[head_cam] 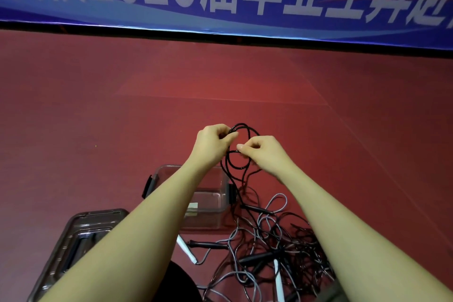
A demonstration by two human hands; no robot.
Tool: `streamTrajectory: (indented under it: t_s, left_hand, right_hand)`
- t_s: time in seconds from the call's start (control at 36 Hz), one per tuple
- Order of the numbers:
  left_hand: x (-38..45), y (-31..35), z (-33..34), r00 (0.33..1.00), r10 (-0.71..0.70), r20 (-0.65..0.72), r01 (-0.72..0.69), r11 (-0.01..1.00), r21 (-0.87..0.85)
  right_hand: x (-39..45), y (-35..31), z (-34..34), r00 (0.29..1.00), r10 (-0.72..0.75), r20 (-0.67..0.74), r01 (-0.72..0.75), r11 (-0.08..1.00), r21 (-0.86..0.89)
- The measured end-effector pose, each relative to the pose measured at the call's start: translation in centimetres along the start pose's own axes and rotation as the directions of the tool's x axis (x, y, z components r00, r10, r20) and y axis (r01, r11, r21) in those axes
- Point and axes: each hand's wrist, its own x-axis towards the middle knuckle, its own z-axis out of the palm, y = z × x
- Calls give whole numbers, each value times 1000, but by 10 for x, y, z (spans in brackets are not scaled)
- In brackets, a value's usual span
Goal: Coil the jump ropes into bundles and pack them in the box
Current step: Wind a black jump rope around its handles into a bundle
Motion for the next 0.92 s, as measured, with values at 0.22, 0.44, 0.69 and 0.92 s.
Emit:
streamTrajectory:
  t_s: [0.22,0.44,0.69,0.92]
  left_hand:
    - [7,-5,-9,997,-8,-83,6,1000,-16]
    - [8,9,-12,995,-49,-84,20,949,-315]
    - [9,13,-12,995,-71,-70,26,861,-508]
    - [10,6,-16,987,-106,-123,28,859,-511]
  right_hand:
    - [-1,3,-2,999,-49,7,49,990,-133]
    - [3,13,7,996,-63,66,83,930,-358]
    - [-4,1,18,966,-50,252,119,956,-268]
    - [-4,8,16,958,-51,282,30,996,78]
